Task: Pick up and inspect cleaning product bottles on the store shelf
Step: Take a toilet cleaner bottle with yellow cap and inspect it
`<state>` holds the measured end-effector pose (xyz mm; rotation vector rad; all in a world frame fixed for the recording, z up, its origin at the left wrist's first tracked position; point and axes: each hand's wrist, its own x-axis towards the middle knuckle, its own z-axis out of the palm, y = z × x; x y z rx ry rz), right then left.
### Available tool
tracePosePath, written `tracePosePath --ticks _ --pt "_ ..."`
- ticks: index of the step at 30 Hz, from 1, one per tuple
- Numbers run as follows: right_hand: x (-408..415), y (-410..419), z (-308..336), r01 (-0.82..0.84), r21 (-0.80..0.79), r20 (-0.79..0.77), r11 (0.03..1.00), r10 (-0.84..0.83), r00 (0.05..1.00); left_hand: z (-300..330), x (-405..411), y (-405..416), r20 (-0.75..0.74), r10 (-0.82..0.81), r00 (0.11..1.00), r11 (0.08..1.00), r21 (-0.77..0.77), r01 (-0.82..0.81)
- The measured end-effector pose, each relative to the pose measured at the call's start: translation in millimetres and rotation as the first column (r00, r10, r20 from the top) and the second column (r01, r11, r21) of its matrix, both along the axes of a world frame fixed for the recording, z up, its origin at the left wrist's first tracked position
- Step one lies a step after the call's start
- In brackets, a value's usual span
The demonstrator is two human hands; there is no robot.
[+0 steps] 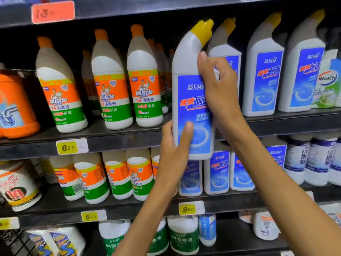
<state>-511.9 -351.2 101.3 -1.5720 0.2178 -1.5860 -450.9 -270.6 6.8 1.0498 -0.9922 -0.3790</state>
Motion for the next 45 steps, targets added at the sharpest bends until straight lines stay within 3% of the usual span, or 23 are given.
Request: tracePosePath --ticks 3,13,18,24,37,39,42,45 --pt "11 -12 26 0.045 -0.051 0.062 0.998 -0.042 0.997 30 14 -10 0.079 0.054 0.995 0.998 -0.034 -0.051" --pt "40 -45 30 0.029 -0.093 0.027 0.995 -0.026 0.999 42 44 -45 0.066 0.108 0.992 0.994 0.009 -0.109" --pt "52 -52 28 0.128 -0.161 -0.073 0.979 -0.141 0.987 41 51 -62 0.102 0.204 0.974 0.978 0.031 -0.208" --pt "53 -56 17 0.356 -0.374 -0.096 0.857 -0.417 0.904 45 57 -73 0.231 0.234 0.944 0.964 0.074 -0.257" --pt "40 -66 19 0.336 -0.501 -0.205 0.798 -0.486 0.849 42 57 -81 0.279 0.262 0.924 0.954 0.072 -0.292" --pt "28 -62 22 0.364 -0.485 -0.103 0.795 -0.466 0.879 37 48 -75 0.337 0.328 0.882 0.936 0.006 -0.351" --pt "1 -71 28 0.504 -0.399 0.105 0.766 -0.508 0.855 32 29 -64 0.372 0.51 0.775 0.859 -0.262 -0.44" --pt "-16 -94 34 0.559 -0.376 -0.035 0.739 -0.614 0.789 34 12 -66 0.393 0.555 0.733 0.827 -0.355 -0.436"
